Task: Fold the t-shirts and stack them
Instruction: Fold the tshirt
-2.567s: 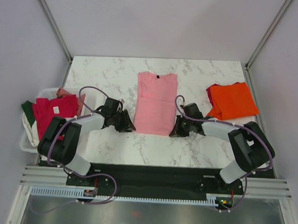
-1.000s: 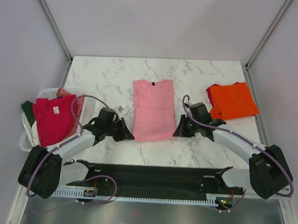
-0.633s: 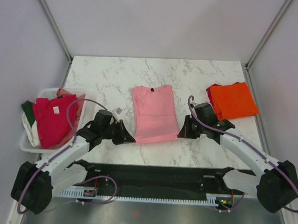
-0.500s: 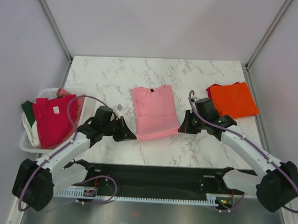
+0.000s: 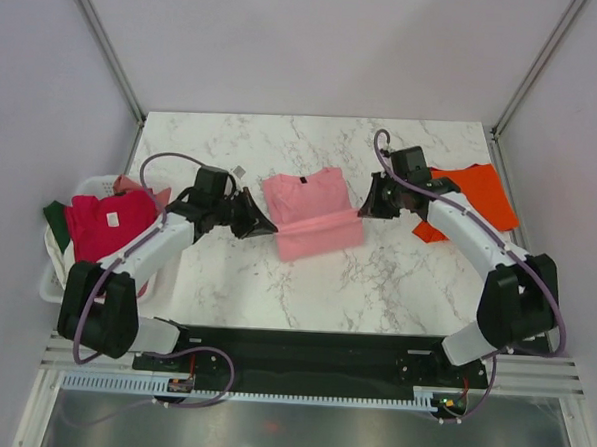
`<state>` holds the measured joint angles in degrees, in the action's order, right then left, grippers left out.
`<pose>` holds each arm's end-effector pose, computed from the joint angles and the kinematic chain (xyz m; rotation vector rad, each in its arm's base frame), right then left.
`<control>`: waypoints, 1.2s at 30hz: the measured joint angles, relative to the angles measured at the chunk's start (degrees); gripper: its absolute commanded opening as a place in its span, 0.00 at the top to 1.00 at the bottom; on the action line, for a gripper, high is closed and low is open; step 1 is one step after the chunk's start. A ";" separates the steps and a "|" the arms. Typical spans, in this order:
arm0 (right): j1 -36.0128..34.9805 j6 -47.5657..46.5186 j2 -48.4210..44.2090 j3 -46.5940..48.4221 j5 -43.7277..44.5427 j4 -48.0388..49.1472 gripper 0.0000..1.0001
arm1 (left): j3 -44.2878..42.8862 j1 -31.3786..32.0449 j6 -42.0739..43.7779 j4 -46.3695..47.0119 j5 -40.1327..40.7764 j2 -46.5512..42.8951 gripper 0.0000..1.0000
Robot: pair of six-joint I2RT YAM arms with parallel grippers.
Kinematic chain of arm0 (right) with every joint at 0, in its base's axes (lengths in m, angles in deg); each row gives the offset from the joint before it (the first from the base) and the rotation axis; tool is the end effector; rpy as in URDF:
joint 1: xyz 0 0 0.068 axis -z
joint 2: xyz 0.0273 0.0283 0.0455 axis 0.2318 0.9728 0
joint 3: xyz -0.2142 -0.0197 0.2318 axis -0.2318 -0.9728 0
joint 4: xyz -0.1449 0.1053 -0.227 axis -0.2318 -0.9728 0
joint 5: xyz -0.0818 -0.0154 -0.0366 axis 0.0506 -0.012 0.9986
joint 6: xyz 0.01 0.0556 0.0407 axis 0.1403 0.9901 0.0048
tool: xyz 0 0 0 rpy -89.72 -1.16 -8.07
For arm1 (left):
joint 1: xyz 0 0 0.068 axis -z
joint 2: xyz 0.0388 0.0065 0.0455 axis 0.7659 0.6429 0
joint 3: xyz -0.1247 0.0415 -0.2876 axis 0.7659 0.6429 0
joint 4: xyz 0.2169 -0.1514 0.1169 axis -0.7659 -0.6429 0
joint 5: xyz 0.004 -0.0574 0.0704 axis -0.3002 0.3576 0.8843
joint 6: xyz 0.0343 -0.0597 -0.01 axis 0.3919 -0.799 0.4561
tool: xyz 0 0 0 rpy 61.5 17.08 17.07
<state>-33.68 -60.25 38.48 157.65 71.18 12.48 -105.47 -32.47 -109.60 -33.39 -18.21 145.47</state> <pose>0.3370 0.1385 0.2873 0.0133 2.5410 0.6234 0.2831 -0.1195 0.2517 -0.3318 2.5115 -1.1226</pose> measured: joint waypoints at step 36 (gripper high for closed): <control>5.22 -0.57 49.40 38.29 -12.39 24.37 0.16 | -35.06 -13.09 4.61 1.79 2.01 38.01 0.11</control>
<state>-28.45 -60.82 87.87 195.94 58.79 36.85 -140.53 -45.56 -104.98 -31.60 -16.20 183.48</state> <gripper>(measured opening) 0.871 0.903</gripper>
